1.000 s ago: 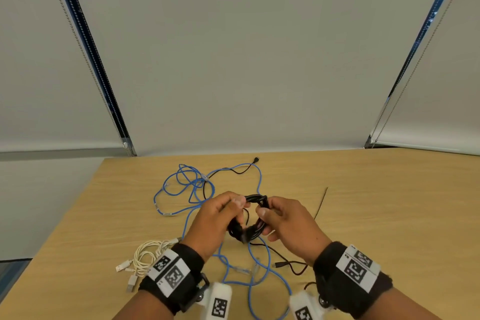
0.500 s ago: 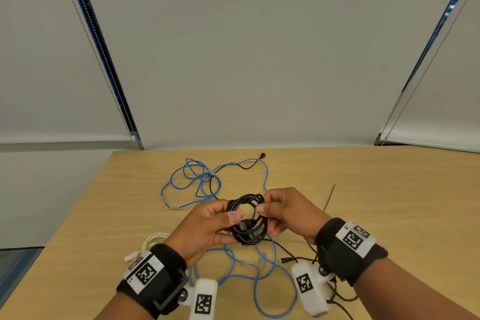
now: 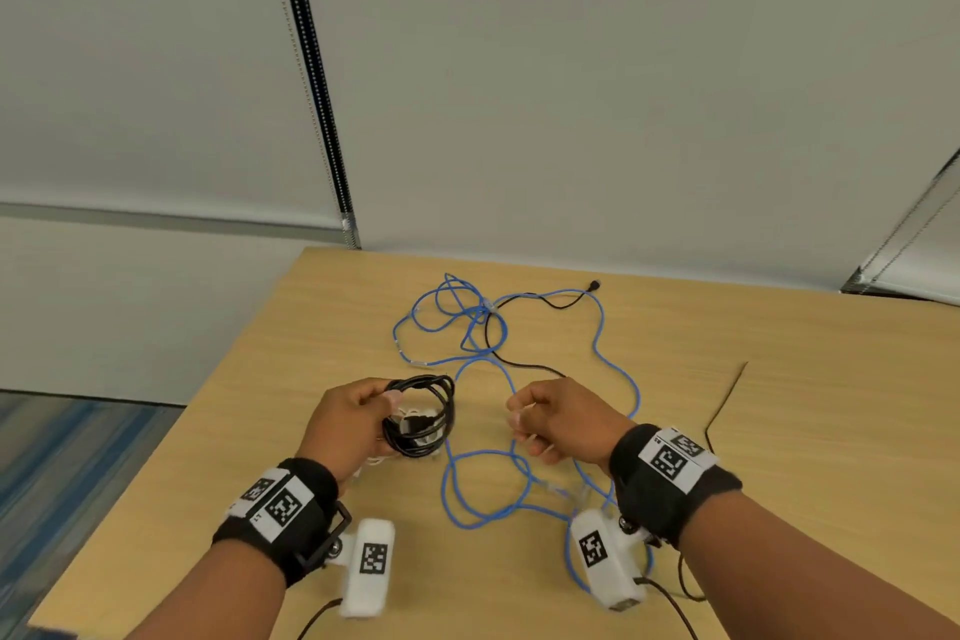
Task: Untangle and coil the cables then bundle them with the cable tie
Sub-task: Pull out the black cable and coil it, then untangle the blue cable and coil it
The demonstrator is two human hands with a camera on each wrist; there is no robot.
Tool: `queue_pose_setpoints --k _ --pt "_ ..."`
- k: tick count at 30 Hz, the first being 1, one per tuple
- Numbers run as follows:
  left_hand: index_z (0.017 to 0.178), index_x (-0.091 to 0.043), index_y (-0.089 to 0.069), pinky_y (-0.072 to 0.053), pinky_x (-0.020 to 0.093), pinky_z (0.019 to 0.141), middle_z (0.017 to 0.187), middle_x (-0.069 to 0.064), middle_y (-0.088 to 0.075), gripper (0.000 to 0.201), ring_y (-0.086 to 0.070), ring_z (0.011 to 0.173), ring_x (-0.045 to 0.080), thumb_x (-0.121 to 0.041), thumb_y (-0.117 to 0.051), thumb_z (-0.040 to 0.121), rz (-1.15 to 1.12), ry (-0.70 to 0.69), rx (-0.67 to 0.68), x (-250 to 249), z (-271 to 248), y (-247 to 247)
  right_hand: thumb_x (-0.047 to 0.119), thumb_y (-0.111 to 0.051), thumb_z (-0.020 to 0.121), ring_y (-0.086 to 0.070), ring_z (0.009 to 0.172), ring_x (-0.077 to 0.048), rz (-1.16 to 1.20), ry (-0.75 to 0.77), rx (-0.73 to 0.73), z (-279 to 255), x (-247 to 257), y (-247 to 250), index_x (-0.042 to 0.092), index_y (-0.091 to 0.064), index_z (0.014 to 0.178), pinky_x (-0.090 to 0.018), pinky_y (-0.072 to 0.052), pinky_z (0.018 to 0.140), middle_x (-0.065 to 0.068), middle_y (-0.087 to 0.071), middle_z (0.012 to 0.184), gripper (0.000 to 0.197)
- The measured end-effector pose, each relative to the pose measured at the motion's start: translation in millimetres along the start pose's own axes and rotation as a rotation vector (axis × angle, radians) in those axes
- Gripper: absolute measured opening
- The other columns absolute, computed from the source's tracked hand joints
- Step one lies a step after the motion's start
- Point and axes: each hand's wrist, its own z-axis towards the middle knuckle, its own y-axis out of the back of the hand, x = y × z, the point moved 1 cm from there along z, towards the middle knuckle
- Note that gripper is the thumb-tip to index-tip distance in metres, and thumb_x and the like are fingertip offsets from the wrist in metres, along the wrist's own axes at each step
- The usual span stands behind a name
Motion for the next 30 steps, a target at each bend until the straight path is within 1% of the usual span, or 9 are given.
queue_pose_setpoints --k 4,7,9,13,17,22,24,27,30 --pt "0.075 -0.020 -0.077 -0.064 0.049 0.069 0.075 0.004 -0.073 0.031 -0.072 0.075 0.030 -0.010 -0.060 0.098 0.042 0.049 -0.162 20.2 13.5 27.2 0.024 -0.064 0.091 -0.067 0.078 -0.025 -0.451 -0.072 -0.063 4.1 -13.8 -5.3 0.012 -0.066 0.081 -0.036 -0.055 0.073 -0.008 -0.073 0.089 0.016" --pt "0.097 -0.019 -0.074 -0.062 0.043 0.066 0.101 0.016 -0.073 0.016 -0.070 0.082 0.033 -0.011 -0.061 0.096 0.071 0.076 -0.213 26.6 19.8 31.2 0.038 -0.067 0.091 -0.062 0.079 -0.024 -0.658 -0.144 0.007 6.6 -23.6 -17.3 0.014 -0.053 0.071 -0.038 -0.049 0.099 -0.008 -0.061 0.076 0.034" --pt "0.114 -0.018 -0.070 -0.060 0.046 0.081 0.111 0.017 -0.072 0.021 -0.068 0.092 0.035 -0.015 -0.064 0.095 0.156 0.070 -0.217 29.9 23.4 31.8 0.032 -0.063 0.093 -0.066 0.090 -0.027 -0.705 -0.143 0.012 8.5 -28.0 -22.6 0.015 -0.049 0.071 -0.040 -0.046 0.106 -0.007 -0.060 0.077 0.031" --pt "0.128 -0.019 -0.063 -0.044 0.043 0.107 0.135 0.014 -0.054 0.034 -0.057 0.120 0.033 -0.024 -0.066 0.094 0.362 0.013 -0.239 22.0 17.4 28.8 0.018 -0.056 0.091 -0.068 0.092 -0.030 -0.533 -0.110 -0.123 2.6 -24.2 -8.9 0.008 -0.062 0.090 -0.040 -0.056 0.079 -0.013 -0.071 0.097 0.011" --pt "0.129 -0.027 -0.060 -0.037 0.029 0.102 0.132 0.001 -0.042 0.036 -0.049 0.128 0.024 -0.022 -0.065 0.094 0.441 -0.219 -0.191 -2.6 -0.3 1.3 0.005 -0.053 0.090 -0.063 0.066 -0.020 -0.185 0.008 -0.176 -13.4 -3.8 15.7 0.009 -0.060 0.086 -0.034 -0.049 0.061 -0.005 -0.071 0.072 0.009" --pt "0.144 -0.029 -0.049 -0.026 0.026 0.116 0.144 -0.007 -0.041 0.055 -0.035 0.137 0.006 -0.024 -0.068 0.093 0.470 -0.572 0.105 -42.0 -21.0 -66.8 0.004 -0.055 0.096 -0.062 0.062 -0.019 0.043 0.206 -0.195 -45.0 34.2 46.3 0.012 -0.060 0.087 -0.035 -0.050 0.063 -0.005 -0.063 0.068 0.013" --pt "0.139 -0.032 -0.054 -0.031 0.030 0.116 0.141 -0.008 -0.050 0.044 -0.042 0.134 0.005 -0.029 -0.065 0.096 0.443 -0.586 0.156 -57.9 -24.7 -83.5 0.003 -0.055 0.098 -0.066 0.063 -0.019 0.133 0.287 -0.241 -58.0 44.8 61.6 0.011 -0.058 0.089 -0.038 -0.053 0.065 -0.006 -0.060 0.070 0.013" --pt "0.108 -0.031 -0.072 -0.048 0.031 0.098 0.110 -0.006 -0.076 0.021 -0.065 0.113 0.005 -0.044 -0.065 0.093 0.122 -0.495 0.377 -78.5 -34.5 -99.9 0.006 -0.055 0.101 -0.070 0.069 -0.022 0.240 0.357 -0.317 -75.2 52.8 82.0 0.013 -0.057 0.089 -0.040 -0.057 0.069 -0.006 -0.060 0.074 0.014" --pt "0.092 -0.018 -0.074 -0.057 0.033 0.083 0.078 0.004 -0.075 0.022 -0.074 0.086 0.021 -0.038 -0.064 0.090 -0.134 -0.439 0.560 -94.2 -43.6 -120.4 0.009 -0.056 0.101 -0.066 0.065 -0.023 0.309 0.396 -0.353 -88.3 53.4 96.8 0.014 -0.058 0.091 -0.041 -0.059 0.068 -0.004 -0.059 0.073 0.012"
